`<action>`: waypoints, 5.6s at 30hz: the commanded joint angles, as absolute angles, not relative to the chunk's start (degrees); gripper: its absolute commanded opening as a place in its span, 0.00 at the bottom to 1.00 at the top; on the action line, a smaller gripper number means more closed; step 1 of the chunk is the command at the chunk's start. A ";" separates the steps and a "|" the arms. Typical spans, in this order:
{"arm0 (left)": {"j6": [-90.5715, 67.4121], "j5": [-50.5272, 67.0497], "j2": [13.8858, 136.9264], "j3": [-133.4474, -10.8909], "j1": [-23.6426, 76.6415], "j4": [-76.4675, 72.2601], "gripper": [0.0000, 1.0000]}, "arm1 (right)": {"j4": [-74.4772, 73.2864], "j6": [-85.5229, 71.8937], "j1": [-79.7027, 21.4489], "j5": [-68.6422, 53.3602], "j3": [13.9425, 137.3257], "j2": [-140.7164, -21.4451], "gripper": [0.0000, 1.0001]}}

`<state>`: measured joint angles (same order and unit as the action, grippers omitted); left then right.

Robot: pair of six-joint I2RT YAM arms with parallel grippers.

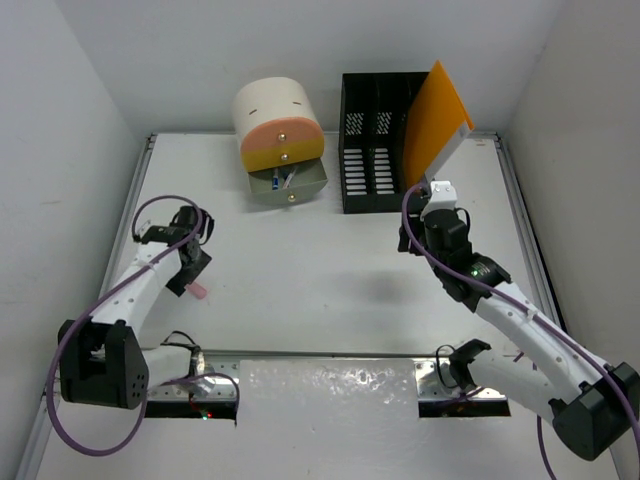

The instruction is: Organize the desk

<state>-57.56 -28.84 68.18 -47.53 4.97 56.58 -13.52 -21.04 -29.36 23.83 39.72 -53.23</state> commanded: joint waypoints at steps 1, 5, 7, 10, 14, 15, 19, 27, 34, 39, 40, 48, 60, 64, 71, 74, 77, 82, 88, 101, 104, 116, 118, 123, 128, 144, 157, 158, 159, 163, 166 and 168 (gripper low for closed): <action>-62.40 -26.28 67.85 -46.59 1.33 51.87 0.59 | -10.99 -22.23 -29.09 23.91 38.85 -53.70 0.60; -61.52 -26.28 70.92 -45.18 -1.48 49.05 0.60 | -10.99 -22.32 -29.09 23.82 38.67 -54.14 0.60; -59.51 -26.11 71.89 -44.30 -2.63 45.03 0.60 | -11.07 -22.41 -28.92 23.99 38.93 -54.23 0.60; -57.22 -25.14 73.12 -43.77 -3.78 40.10 0.60 | -10.90 -22.24 -28.83 24.26 39.20 -54.40 0.61; -55.46 -23.21 76.11 -43.95 -5.27 37.71 0.60 | -10.99 -22.06 -28.74 24.70 39.55 -54.58 0.61; -55.37 -22.94 77.42 -44.03 -5.45 37.71 0.60 | -10.99 -22.06 -28.65 24.70 39.64 -54.58 0.61; -54.41 -21.80 79.89 -43.68 -5.71 37.44 0.60 | -11.25 -22.23 -28.65 25.49 39.64 -54.58 0.61; -54.23 -18.55 81.47 -40.35 -5.80 37.44 0.58 | -12.57 -23.11 -28.65 26.89 39.73 -53.96 0.61; -52.74 -16.70 81.39 -36.65 -5.80 35.95 0.30 | -13.62 -23.20 -28.65 27.51 39.90 -53.61 0.61; -52.03 -16.00 81.39 -37.61 -5.80 36.29 0.00 | -13.71 -23.20 -28.65 27.07 40.34 -54.05 0.61; -50.73 -16.00 81.21 -38.49 -5.71 36.82 0.00 | -13.71 -23.20 -28.65 26.72 40.43 -54.14 0.61; -26.22 -13.80 83.23 -62.02 7.70 40.25 0.00 | -12.22 -22.59 -28.65 24.96 42.45 -56.16 0.61; 7.26 -16.41 101.94 -94.11 25.56 48.25 0.00 | -12.74 -23.73 -28.57 22.06 45.26 -57.13 0.61; 14.40 -20.83 107.92 -101.85 29.18 47.73 0.00 | -14.24 -24.43 -28.57 21.71 45.79 -56.78 0.60; 30.74 -34.78 113.02 -104.51 35.06 39.12 0.00 | -15.91 -25.22 -28.57 22.06 45.26 -55.37 0.60; 39.01 -40.25 115.83 -103.71 35.86 35.87 0.00 | -16.61 -25.31 -28.56 22.06 45.35 -54.93 0.60; 41.04 -37.89 117.07 -103.89 35.86 33.58 0.00 | -16.96 -25.40 -28.57 22.85 45.09 -54.14 0.60; 43.42 -37.09 119.18 -103.97 35.77 31.12 0.00 | -17.75 -25.75 -28.57 24.26 44.12 -52.39 0.60; 44.12 -38.41 120.76 -103.80 35.77 28.13 0.02 | -18.54 -26.46 -28.56 24.70 43.51 -51.68 0.60; 41.84 -37.36 123.05 -107.22 34.54 28.30 0.49 | -19.86 -25.40 -28.57 25.58 44.21 -51.33 0.60; 40.52 -37.09 122.35 -109.50 34.63 30.48 0.53 | -19.60 -25.31 -28.65 25.40 44.12 -51.42 0.60; 24.90 -30.24 105.67 -107.76 33.75 32.18 0.00 | -14.77 -24.96 -28.57 17.76 45.26 -57.82 0.60; 21.55 -27.52 103.55 -104.95 31.48 28.92 0.00 | -13.72 -25.66 -28.65 16.35 45.35 -58.79 0.59; 9.50 -13.99 101.16 -100.21 26.46 30.40 0.00 | -10.55 -25.75 -28.74 12.75 47.10 -62.48 0.59; 5.38 -11.51 100.64 -88.63 26.28 30.15 0.00 | -9.84 -25.14 -28.83 12.57 49.30 -63.90 0.59; -11.86 -17.49 91.05 -58.36 26.45 -3.94 0.00 | -13.80 -23.73 -28.74 16.52 48.43 -60.73 0.59; -13.97 -25.75 100.98 -62.48 28.83 -15.57 0.00 | -15.82 -22.41 -28.83 18.01 49.92 -60.29 0.59; -14.58 -25.32 102.03 -63.27 28.83 -14.77 0.00 | -15.99 -22.33 -28.74 18.02 50.01 -60.29 0.59; -14.85 -25.05 102.48 -63.98 28.83 -13.98 0.00 | -16.00 -22.32 -28.74 18.19 50.01 -60.21 0.59; -16.69 -23.82 103.45 -65.65 28.83 -11.95 0.00 | -16.43 -22.24 -28.74 18.72 50.10 -60.03 0.59; -17.49 -23.64 103.54 -64.95 28.92 -12.91 0.00 | -16.61 -22.24 -28.74 19.07 50.01 -59.94 0.59; -17.23 -24.60 104.41 -64.25 28.92 -14.49 0.00 | -16.79 -22.24 -28.74 19.16 49.75 -59.77 0.59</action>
<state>-15.81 -23.97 103.85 -63.35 28.45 -10.85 -17.19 -22.87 -28.95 17.89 47.72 -61.08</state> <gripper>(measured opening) 0.001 0.591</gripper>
